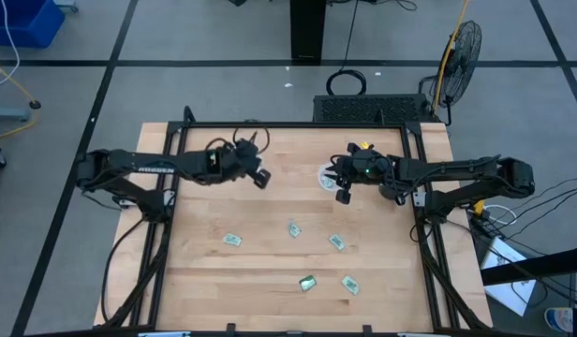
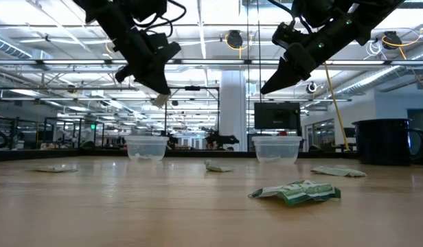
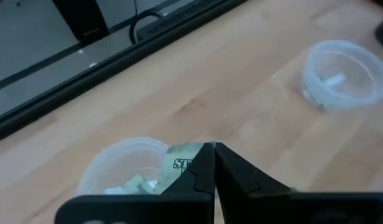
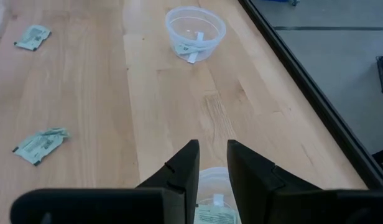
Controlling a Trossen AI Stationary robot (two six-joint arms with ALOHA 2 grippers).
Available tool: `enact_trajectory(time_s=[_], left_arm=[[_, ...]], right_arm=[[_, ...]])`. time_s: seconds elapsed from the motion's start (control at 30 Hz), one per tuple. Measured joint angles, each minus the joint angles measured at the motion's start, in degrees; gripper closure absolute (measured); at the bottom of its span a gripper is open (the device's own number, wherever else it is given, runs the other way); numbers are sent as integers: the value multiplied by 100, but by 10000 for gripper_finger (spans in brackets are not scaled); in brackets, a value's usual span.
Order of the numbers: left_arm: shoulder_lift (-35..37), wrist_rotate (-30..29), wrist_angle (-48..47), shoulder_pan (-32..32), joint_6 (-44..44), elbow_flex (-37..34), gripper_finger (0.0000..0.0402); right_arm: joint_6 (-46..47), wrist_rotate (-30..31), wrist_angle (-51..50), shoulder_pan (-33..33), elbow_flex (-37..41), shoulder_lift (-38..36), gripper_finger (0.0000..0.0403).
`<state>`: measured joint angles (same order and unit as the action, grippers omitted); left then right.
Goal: Pick and place items into bin
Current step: Put the stevia packet into the left transparent bin
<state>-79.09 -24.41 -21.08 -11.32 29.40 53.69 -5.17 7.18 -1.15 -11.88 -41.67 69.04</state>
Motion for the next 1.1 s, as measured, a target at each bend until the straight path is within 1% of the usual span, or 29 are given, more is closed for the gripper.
enact_trajectory(time_s=[0.2,0.3,0.43,0.6,0.77,0.97,1.1], left_arm=[[-194,90,-68,-425,-233,-2,397],[-340,109,-134,-593,-231,-2,392],[-604,344,-312,-753,-213,-3,398],[-1077,484,-353,-844,-76,-7,390],[-1541,512,-229,-893,33,-11,397],[-1900,495,-265,-897,108,-9,383],[-2077,492,-244,-897,94,-9,394]], right_arm=[[2,0,0,0,0,0,328],[2,0,0,-2,0,0,328],[2,0,0,-1,0,0,328],[2,1,0,0,0,0,328],[2,0,-2,0,0,0,328],[2,0,-9,0,0,0,328],[2,0,-13,-2,0,0,328]])
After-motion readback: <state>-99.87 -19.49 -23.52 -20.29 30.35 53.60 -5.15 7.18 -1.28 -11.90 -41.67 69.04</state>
